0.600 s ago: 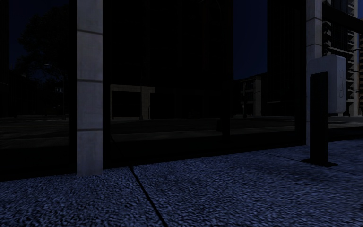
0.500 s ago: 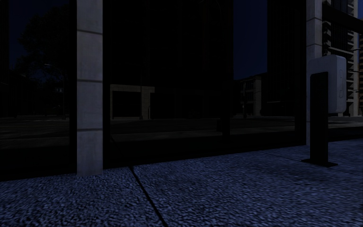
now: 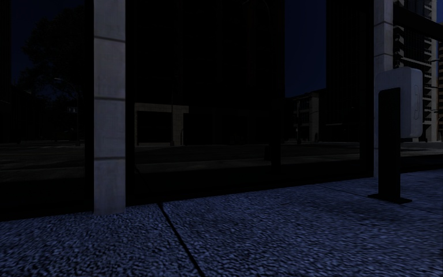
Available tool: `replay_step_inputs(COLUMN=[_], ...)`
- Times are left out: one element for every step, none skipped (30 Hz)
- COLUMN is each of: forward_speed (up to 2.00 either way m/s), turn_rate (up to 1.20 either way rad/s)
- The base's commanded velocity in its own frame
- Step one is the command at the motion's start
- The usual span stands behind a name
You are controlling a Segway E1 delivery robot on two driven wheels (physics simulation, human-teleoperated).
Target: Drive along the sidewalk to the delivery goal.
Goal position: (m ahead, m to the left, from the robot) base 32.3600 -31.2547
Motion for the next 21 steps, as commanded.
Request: replay_step_inputs(forward_speed=[0.00,0.00,0.00,0.00,0.00,0.00,0.00,0.00,0.00,0.00,0.00,0.00,0.00,0.10,0.16,0.27,0.38,0.64,0.64,0.64,0.68], turn_rate=[0.00,0.00,0.00,0.00,0.00,0.00,0.00,0.00,0.00,0.00,0.00,0.00,-0.01,-0.07,-0.11,-0.13,-0.16,-0.42,-0.48,-0.49,-0.49])
